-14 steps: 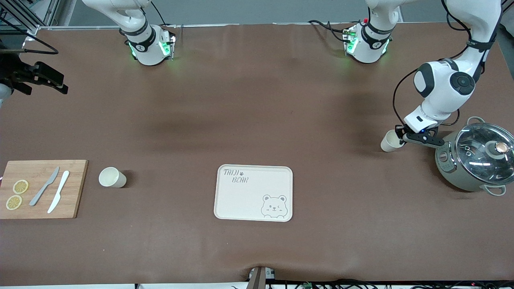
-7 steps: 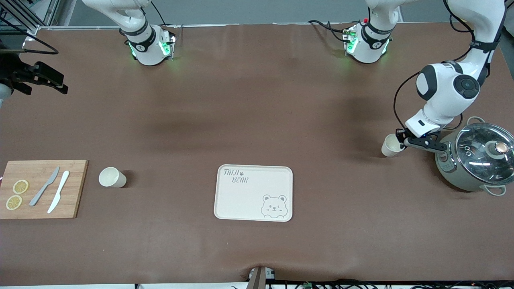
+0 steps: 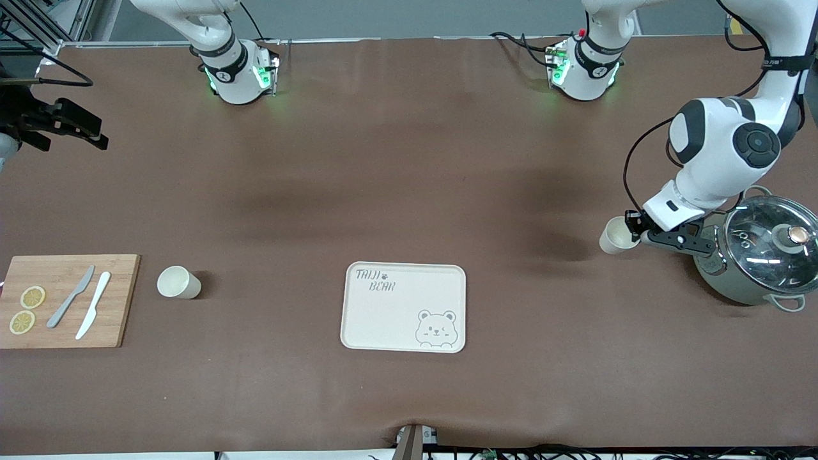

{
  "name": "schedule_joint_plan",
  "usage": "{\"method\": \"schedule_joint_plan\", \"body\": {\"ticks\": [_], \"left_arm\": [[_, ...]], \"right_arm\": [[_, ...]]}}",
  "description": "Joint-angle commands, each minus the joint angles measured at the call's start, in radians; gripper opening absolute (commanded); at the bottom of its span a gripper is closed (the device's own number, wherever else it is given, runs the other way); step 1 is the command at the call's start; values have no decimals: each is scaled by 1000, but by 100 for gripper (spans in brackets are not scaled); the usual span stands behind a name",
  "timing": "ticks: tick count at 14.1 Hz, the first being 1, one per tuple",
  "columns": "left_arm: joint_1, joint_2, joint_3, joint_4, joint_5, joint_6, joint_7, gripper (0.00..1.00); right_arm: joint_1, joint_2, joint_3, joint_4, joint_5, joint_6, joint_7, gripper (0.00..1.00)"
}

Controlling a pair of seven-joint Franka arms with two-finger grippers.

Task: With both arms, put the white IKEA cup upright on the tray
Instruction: 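Lift the cup with the left gripper and carry it onto the tray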

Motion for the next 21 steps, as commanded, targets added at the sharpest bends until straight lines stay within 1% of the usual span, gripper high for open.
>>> {"method": "schedule_joint_plan", "body": {"ticks": [1, 3, 8, 11, 13, 15, 16, 18, 21], "left_arm": [[12, 25, -49, 129, 20, -122, -79, 0], [-5, 53, -70, 239, 19, -206, -130, 0], [-118, 171, -70, 500, 24, -355, -274, 0], [-201, 252, -63, 611, 28, -390, -352, 0], [-261, 313, -60, 679, 88, -413, -415, 0], [-319, 393, -58, 793, 119, -465, -492, 0], [-345, 422, -51, 830, 132, -479, -516, 0], [-387, 458, -28, 870, 136, -479, -555, 0], [-512, 540, 44, 948, 132, -470, -621, 0]], "right_arm": [[-3, -8, 0, -5, -6, -2, -10, 100], [-3, -8, 0, -5, -6, 0, -10, 100], [-3, -8, 0, -5, -6, -2, -10, 100], [-5, -8, 0, -3, -6, -2, -8, 100], [-5, -8, 0, -2, -7, -2, -7, 100], [-6, 1, -1, 1, -3, -3, -8, 100], [-6, 6, -1, 10, 0, -3, -8, 100], [-9, 10, -1, 12, 0, -3, -8, 100], [-9, 10, -1, 12, 0, -5, -8, 100]]}}
